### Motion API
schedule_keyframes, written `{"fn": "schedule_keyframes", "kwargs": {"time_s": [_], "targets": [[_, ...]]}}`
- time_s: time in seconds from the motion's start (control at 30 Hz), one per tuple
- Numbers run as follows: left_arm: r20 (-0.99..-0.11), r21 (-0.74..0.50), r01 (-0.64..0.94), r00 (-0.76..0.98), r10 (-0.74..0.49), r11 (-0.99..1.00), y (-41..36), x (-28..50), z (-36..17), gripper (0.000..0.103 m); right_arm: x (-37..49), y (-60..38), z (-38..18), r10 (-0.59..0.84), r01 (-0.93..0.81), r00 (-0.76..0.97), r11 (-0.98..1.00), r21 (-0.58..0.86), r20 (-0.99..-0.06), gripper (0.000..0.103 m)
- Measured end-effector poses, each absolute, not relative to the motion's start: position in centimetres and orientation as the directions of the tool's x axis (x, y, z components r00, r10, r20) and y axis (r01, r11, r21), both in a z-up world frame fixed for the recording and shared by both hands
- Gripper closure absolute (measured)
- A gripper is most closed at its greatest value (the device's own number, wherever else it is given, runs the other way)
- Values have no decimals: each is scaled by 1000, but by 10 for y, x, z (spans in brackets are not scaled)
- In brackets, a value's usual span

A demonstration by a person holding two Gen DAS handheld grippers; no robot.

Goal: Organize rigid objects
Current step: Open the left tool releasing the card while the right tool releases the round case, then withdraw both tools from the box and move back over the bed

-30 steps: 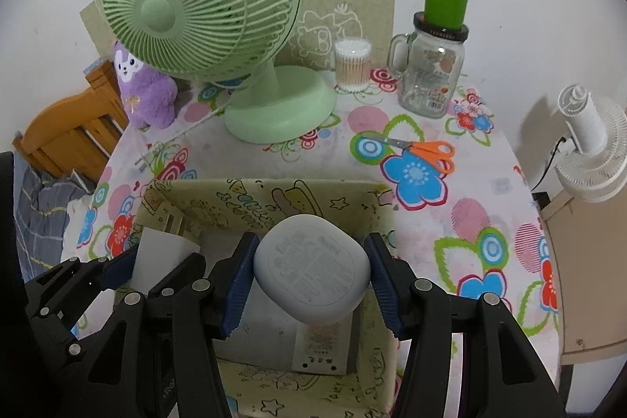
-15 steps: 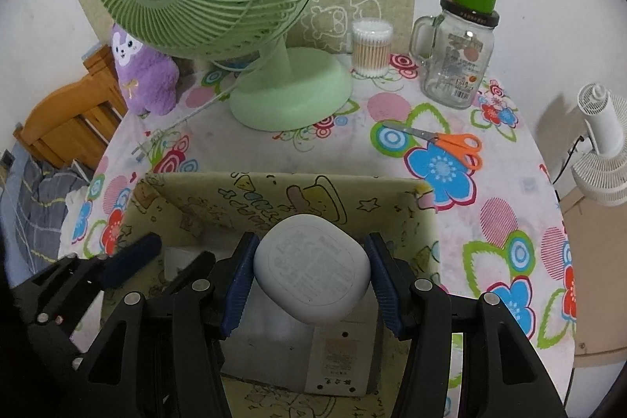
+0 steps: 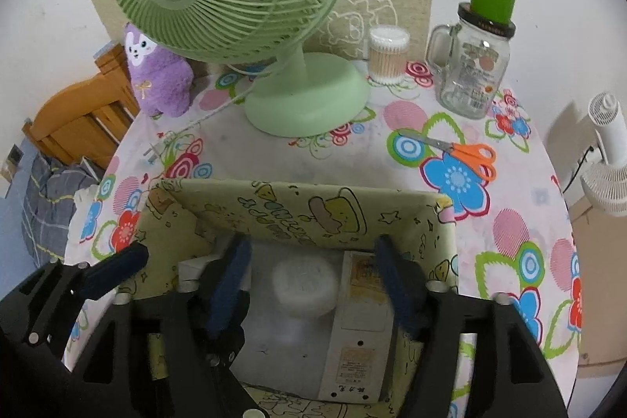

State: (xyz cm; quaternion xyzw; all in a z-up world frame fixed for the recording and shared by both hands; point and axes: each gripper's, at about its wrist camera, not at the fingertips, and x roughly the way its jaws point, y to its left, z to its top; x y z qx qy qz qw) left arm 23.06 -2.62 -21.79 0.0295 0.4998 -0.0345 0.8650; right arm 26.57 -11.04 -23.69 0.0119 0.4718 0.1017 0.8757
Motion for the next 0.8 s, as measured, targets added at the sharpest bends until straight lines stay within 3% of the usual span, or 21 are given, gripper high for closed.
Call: {"fn": "schedule_keyframes", "kwargs": {"time_s": [0.17, 0.33, 0.8], "targets": [[-866, 29, 96, 500, -23, 995, -27, 223, -212, 25, 256, -114, -230, 191, -170, 534, 979, 117, -824, 17], [-858, 25, 110, 512, -35, 994, -32, 211, -202, 17, 241, -123, -219, 167, -147, 550, 984, 101, -818, 10], [-830, 31, 141, 554, -53, 989, -43, 166, -174, 7, 191, -136, -190, 153, -135, 579, 987, 91, -801, 8]]}}
